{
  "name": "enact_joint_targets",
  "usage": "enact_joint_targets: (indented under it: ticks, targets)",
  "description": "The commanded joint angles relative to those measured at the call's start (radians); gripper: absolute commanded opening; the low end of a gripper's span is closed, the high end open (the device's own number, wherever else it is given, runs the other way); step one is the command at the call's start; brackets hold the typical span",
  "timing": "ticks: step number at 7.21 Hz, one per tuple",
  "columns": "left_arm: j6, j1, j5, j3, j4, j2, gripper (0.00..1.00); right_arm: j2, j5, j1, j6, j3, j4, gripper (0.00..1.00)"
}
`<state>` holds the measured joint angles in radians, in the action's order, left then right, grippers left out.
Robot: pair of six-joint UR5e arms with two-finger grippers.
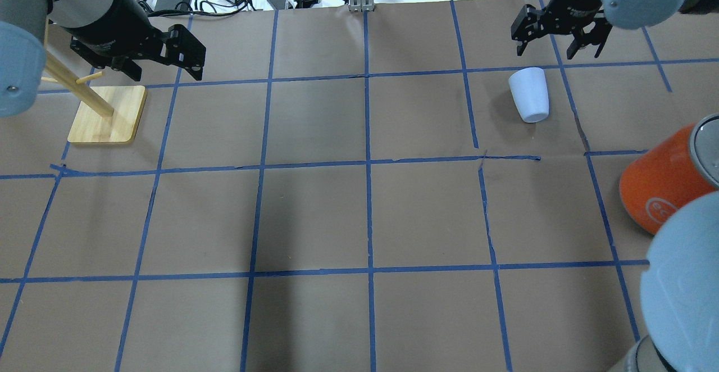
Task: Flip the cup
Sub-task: 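Lower the right gripper onto the pale blue cup and grasp it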
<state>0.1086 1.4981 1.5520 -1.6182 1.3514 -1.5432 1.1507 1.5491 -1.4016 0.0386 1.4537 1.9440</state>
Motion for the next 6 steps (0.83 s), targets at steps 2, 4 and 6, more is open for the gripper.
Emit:
enact_joint_targets:
  ticks: [2,4,6]
  targets:
    - [-0.001,-0.001,-0.001,0.0,0.0,0.0,1.0,-0.162,-0.003,0.023,0.024,0.109,0.325,0.96]
    - [-0.001,-0.002,0.0,0.0,0.0,0.0,1.0,-0.181,-0.001,0.023,0.026,0.125,0.334,0.95]
    - [-0.001,-0.001,0.0,0.0,0.0,0.002,1.0,-0.184,0.006,0.023,0.029,0.14,0.332,0.77]
